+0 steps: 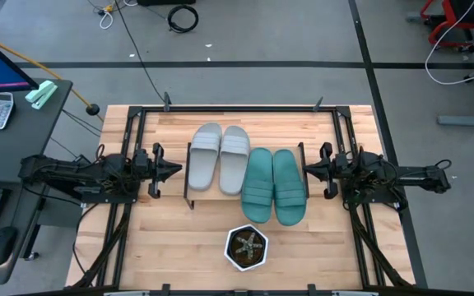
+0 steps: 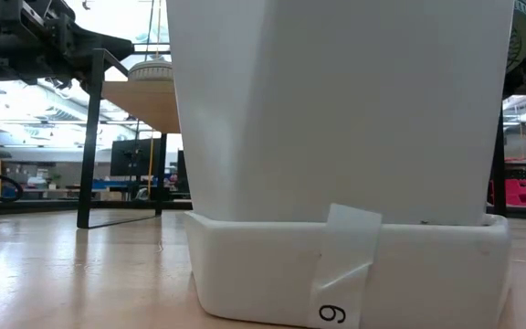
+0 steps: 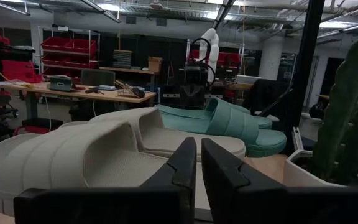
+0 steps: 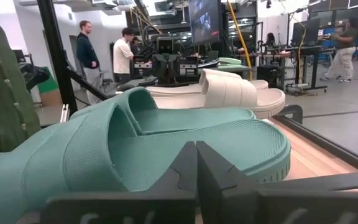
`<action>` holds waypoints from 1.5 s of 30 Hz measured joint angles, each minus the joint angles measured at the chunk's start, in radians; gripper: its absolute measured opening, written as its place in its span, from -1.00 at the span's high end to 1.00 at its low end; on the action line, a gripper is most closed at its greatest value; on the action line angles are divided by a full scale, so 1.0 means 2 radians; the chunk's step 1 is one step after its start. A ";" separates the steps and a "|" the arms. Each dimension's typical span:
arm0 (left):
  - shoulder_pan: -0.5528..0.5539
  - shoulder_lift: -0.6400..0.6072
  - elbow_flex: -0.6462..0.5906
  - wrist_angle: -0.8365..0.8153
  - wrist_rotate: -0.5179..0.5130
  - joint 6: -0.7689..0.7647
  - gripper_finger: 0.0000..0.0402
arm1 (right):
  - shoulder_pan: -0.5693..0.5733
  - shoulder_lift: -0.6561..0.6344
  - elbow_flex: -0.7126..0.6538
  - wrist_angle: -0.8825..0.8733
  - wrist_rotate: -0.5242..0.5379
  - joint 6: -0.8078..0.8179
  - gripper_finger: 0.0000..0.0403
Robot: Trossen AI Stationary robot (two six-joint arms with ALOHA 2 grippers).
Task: Pick and place slides into the shelf
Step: Return to Home Position
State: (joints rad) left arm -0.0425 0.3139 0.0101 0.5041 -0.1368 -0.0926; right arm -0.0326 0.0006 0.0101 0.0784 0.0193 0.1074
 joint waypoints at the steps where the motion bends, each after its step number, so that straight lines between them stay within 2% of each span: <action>1: 0.000 0.000 0.000 0.000 0.000 0.000 0.83 | 0.000 0.000 0.000 0.000 0.000 0.000 1.00; 7: 0.000 0.000 0.000 0.000 0.000 0.000 0.80 | 0.000 0.000 0.004 -0.001 0.001 -0.002 0.99; 18: 0.000 0.000 0.000 0.000 0.000 0.000 0.86 | 0.000 0.000 0.005 -0.019 0.001 -0.006 0.94; 27: 0.000 0.000 0.000 0.000 0.000 0.000 0.80 | 0.000 0.000 0.006 -0.019 0.001 -0.006 0.93; 38: 0.000 0.000 0.000 0.000 0.000 0.000 0.86 | 0.000 0.000 0.006 -0.019 0.001 -0.007 0.92; 45: 0.000 0.000 0.000 0.000 0.000 0.000 0.81 | 0.000 0.000 0.006 -0.019 0.001 -0.007 0.93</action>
State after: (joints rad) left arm -0.0427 0.3139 0.0099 0.5042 -0.1368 -0.0931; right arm -0.0326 0.0010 0.0216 0.0402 0.0212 0.0937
